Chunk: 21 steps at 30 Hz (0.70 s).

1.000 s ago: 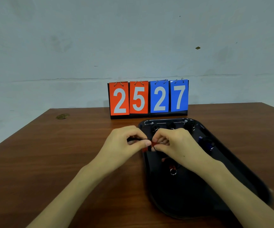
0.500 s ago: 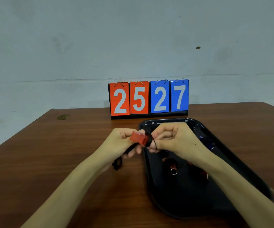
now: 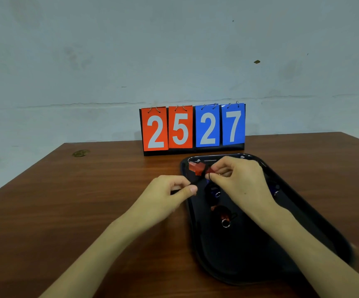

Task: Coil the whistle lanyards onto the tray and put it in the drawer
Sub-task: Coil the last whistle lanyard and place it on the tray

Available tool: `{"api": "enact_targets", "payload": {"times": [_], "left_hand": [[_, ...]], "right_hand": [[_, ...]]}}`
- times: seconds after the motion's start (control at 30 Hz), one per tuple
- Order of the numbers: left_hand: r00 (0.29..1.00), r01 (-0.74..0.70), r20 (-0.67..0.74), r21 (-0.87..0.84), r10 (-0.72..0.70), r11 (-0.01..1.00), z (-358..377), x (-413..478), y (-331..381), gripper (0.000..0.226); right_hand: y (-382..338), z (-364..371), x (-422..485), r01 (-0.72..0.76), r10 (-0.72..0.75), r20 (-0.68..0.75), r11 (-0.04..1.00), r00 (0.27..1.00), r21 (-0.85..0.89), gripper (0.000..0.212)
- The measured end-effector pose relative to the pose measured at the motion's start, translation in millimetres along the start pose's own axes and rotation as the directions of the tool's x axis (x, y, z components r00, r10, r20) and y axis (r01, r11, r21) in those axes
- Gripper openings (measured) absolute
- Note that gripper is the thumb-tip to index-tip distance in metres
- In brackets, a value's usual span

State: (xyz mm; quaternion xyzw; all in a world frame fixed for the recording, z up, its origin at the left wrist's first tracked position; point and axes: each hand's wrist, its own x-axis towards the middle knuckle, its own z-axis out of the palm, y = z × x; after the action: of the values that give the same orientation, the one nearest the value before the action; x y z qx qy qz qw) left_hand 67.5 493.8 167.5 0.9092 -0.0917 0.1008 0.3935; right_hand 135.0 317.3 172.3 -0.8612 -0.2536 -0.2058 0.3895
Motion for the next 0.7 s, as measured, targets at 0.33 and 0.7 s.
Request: {"api": "enact_targets", "payload": {"times": [0.33, 0.7], "left_hand": [[0.948, -0.226, -0.156, 0.285, 0.278, 0.932, -10.4, -0.8, -6.1, 0.037], [0.995, 0.098, 0.023, -0.376, -0.097, 0.922, -20.2, 3.4, 4.6, 0.032]], "right_hand": [[-3.1, 1.0, -1.2, 0.114, -0.119, 0.353, 0.993, 0.928, 0.034, 0.013], [-22.3, -17.0, -0.4, -0.309, -0.073, 0.565, 0.777, 0.822, 0.549, 0.010]]}}
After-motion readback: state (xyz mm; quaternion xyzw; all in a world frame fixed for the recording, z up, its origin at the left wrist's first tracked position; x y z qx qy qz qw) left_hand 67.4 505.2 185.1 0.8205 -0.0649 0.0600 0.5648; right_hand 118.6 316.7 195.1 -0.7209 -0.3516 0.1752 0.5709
